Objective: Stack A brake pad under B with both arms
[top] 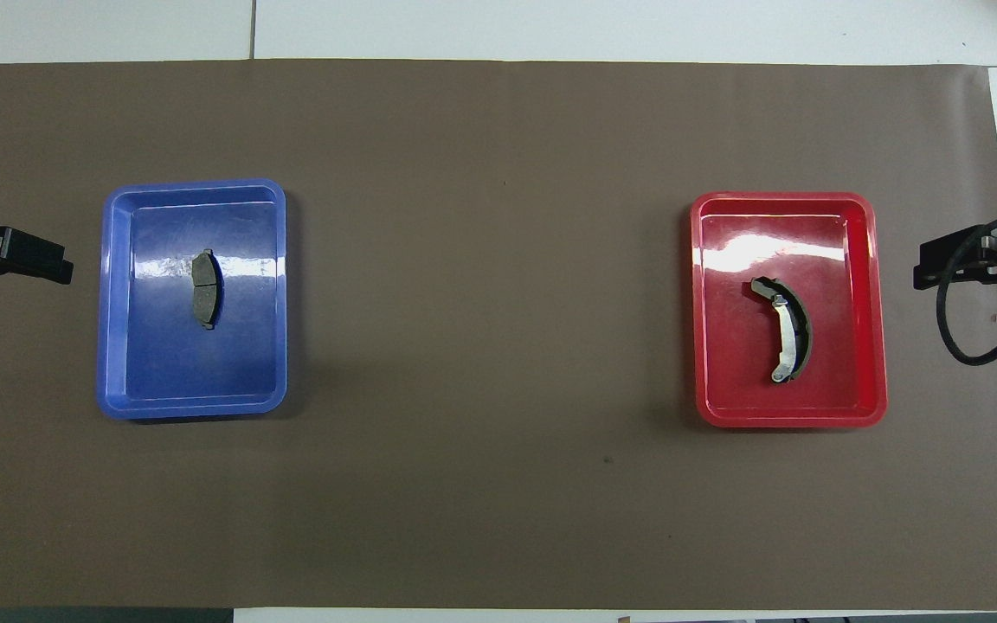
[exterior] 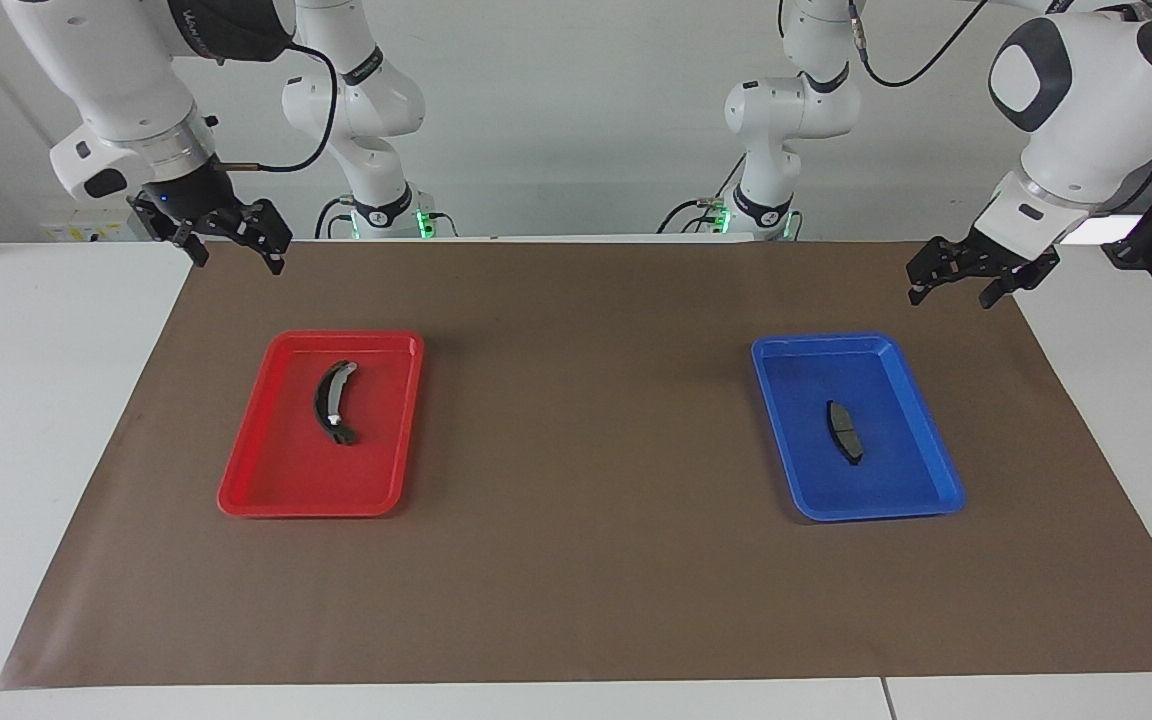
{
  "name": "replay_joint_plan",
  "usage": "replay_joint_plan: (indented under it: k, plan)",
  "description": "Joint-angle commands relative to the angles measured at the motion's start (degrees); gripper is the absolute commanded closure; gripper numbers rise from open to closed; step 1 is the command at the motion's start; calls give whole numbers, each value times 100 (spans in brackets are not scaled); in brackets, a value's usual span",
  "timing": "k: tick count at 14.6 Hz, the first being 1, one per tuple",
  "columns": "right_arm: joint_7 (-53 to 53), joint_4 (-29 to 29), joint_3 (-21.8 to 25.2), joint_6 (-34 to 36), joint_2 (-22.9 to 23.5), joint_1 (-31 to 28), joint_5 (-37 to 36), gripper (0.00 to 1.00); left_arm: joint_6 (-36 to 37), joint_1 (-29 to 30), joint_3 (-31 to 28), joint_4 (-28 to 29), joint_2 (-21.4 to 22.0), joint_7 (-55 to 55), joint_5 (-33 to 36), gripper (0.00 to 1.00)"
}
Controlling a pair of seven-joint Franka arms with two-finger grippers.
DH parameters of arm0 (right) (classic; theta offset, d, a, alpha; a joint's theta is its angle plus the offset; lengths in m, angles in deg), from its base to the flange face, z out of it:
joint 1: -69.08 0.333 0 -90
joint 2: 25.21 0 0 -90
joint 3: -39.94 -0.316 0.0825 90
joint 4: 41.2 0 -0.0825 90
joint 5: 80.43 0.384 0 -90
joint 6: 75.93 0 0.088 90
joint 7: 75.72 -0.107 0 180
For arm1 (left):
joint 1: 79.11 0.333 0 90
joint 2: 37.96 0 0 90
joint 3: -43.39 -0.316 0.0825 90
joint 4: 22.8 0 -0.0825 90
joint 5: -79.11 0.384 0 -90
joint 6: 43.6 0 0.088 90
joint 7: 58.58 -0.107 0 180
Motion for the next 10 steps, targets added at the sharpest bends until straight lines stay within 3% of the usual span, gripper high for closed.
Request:
replay_joint_plan:
  k: [1,10]
  plan:
    - [-9,108,-32,-65,-100,-73,72,0,-129,-34,-19,197,144,-74,73,0]
    - [-18,117,-32,-47,-109,-73,72,0,-112,54,-19,170,144,-4,205,0]
